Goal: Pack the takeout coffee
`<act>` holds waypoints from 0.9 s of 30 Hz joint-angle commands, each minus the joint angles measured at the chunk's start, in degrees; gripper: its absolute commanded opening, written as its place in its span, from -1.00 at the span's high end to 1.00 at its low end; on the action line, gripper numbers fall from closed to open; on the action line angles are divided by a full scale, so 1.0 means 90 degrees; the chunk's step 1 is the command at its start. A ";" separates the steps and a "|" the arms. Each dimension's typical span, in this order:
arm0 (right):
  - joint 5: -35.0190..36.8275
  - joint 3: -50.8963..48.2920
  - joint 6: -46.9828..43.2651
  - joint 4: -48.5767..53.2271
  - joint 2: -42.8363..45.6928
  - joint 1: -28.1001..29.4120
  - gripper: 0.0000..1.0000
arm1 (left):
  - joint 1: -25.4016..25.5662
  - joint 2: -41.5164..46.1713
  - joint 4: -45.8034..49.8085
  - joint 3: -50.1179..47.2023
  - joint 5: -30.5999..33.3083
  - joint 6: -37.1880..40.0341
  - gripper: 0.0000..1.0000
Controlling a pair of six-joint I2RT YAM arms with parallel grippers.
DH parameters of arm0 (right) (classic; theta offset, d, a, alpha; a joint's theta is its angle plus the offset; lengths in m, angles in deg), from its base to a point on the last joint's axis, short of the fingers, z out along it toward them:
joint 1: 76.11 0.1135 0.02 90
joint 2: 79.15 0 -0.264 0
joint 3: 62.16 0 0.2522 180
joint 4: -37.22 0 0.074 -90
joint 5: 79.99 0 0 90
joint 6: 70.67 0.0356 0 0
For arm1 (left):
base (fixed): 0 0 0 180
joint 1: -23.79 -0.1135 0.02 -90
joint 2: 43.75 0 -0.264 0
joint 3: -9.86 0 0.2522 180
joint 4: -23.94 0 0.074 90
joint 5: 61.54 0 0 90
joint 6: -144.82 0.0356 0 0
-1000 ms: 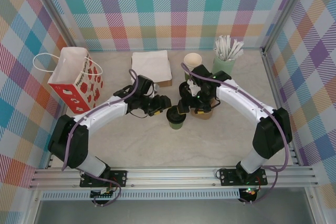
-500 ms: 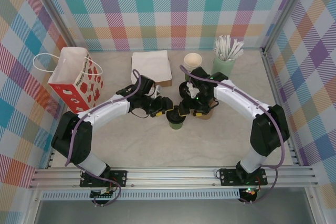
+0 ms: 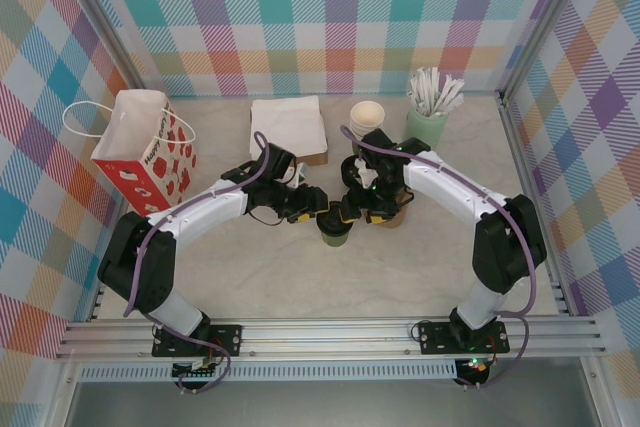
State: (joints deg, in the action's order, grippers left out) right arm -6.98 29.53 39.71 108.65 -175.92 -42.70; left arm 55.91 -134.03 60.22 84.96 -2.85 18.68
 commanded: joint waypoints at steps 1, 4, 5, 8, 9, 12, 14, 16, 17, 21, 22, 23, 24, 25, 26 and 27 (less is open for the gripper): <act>0.0187 -0.0148 0.0025 0.0136 -0.0235 0.0038 -0.26 | 0.0005 -0.0163 0.0629 0.0006 0.0149 0.0195 0.01; 0.0254 -0.0202 0.0038 0.0169 -0.0263 0.0054 -0.25 | -0.0002 -0.0189 0.0735 -0.0062 0.0232 0.0218 0.04; 0.0290 -0.0220 0.0040 0.0171 -0.0272 0.0057 -0.25 | 0.0003 -0.0193 0.0753 -0.0087 0.0261 0.0226 0.05; 0.0354 -0.0241 0.0028 0.0213 -0.0321 0.0057 -0.23 | 0.0013 -0.0222 0.0854 -0.0145 0.0385 0.0256 0.11; 0.0374 -0.0250 0.0022 0.0223 -0.0323 0.0064 -0.23 | 0.0015 -0.0234 0.0899 -0.0165 0.0430 0.0278 0.15; 0.0450 -0.0268 0.0008 0.0275 -0.0351 0.0057 -0.23 | 0.0015 -0.0252 0.1029 -0.0243 0.0526 0.0341 0.16; 0.0489 -0.0275 -0.0001 0.0308 -0.0370 0.0058 -0.23 | 0.0020 -0.0271 0.1099 -0.0308 0.0585 0.0383 0.16; 0.0520 -0.0289 -0.0009 0.0338 -0.0387 0.0057 -0.23 | 0.0024 -0.0291 0.1122 -0.0386 0.0622 0.0404 0.17; 0.0545 -0.0290 -0.0014 0.0358 -0.0403 0.0057 -0.23 | 0.0025 -0.0291 0.1120 -0.0420 0.0636 0.0411 0.17; 0.0633 -0.0300 -0.0049 0.0435 -0.0468 0.0059 -0.23 | 0.0024 -0.0325 0.1172 -0.0549 0.0728 0.0463 0.23; 0.0645 -0.0309 -0.0055 0.0452 -0.0485 0.0058 -0.23 | 0.0025 -0.0348 0.1185 -0.0563 0.0755 0.0488 0.23; 0.0656 -0.0309 -0.0060 0.0460 -0.0505 0.0057 -0.23 | 0.0027 -0.0362 0.1200 -0.0591 0.0787 0.0499 0.24; 0.0658 -0.0309 -0.0070 0.0474 -0.0524 0.0060 -0.23 | 0.0034 -0.0378 0.1217 -0.0608 0.0828 0.0510 0.25; 0.0667 -0.0309 -0.0065 0.0475 -0.0539 0.0058 -0.23 | 0.0035 -0.0391 0.1215 -0.0642 0.0873 0.0510 0.26; 0.0675 -0.0319 -0.0078 0.0487 -0.0557 0.0057 -0.23 | 0.0033 -0.0408 0.1205 -0.0653 0.0897 0.0520 0.26; 0.0703 -0.0314 -0.0087 0.0513 -0.0575 0.0057 -0.23 | 0.0034 -0.0432 0.1205 -0.0663 0.0913 0.0525 0.26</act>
State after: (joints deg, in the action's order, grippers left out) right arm -7.27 29.55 39.67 108.38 -176.99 -42.66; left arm 55.95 -134.07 59.59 83.67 -2.57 21.69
